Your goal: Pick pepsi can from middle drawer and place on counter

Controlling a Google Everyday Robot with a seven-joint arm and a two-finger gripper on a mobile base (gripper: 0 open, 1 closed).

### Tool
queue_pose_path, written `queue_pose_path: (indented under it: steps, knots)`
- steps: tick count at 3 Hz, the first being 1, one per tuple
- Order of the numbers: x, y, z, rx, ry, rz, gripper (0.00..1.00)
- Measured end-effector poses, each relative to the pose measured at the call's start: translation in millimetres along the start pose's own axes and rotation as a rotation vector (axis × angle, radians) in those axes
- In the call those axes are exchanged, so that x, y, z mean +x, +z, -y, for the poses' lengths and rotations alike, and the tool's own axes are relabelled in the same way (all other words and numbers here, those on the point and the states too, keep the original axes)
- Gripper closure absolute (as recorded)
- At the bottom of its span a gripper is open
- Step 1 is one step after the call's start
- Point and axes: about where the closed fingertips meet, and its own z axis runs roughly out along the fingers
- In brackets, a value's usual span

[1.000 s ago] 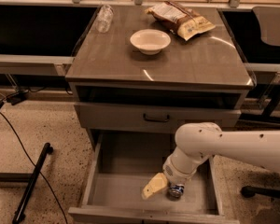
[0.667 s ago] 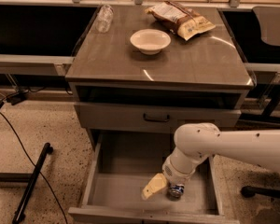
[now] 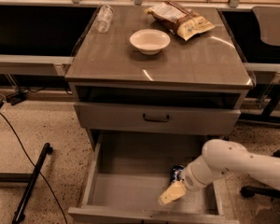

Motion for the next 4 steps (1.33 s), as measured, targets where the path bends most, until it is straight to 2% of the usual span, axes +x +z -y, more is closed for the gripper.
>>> queue_pose_path:
  steps: [1,2,3,4]
  knots:
    - [23.1,-10.7,12.6,0.011,-0.023,0.028,0.0]
    - [10.5,7.7,19.3,0.029,-0.035,0.032,0.0]
    - [4.1,32.8,26.4,0.046,-0.178,0.116,0.0]
    - [4.2,32.5,25.4,0.044,-0.192,0.107,0.0]
